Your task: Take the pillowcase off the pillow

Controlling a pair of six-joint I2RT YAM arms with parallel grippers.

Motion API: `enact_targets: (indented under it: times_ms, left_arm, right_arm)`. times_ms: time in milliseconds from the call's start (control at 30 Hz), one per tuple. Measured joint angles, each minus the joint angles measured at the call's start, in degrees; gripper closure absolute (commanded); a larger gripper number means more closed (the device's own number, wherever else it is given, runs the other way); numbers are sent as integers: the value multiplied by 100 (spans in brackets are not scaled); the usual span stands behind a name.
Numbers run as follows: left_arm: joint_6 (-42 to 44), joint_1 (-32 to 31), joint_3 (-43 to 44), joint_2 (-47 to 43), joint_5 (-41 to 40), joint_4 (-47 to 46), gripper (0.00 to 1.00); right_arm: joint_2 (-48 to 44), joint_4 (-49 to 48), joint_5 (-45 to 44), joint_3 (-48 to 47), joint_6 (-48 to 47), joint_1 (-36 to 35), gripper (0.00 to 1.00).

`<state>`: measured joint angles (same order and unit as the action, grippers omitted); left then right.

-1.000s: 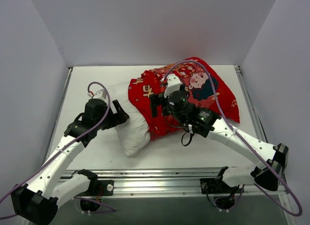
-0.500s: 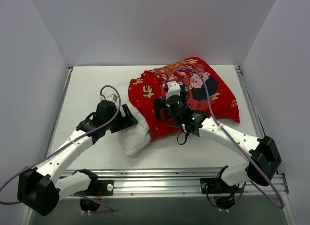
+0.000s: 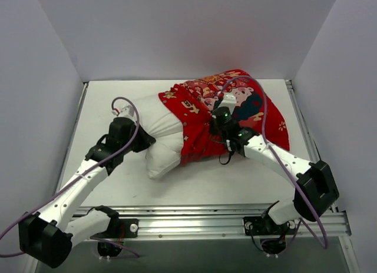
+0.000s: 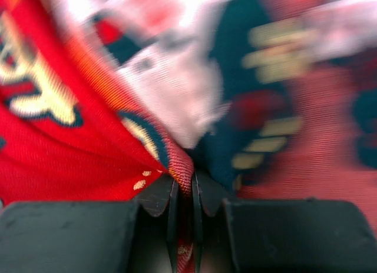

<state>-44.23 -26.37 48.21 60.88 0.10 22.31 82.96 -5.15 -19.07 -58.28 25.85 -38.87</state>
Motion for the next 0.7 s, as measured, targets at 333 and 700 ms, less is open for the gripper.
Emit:
enact_targets:
  times_ms: [333,700]
  left_arm:
    - [452,1834,1204,-494,979,1038,98]
    - [592,2249,1014,-881,1829,1781,57]
  right_arm:
    - [-538,581,1810,-157,916,2514,100]
    - [-1427,1226,3565,96,529,3405,83]
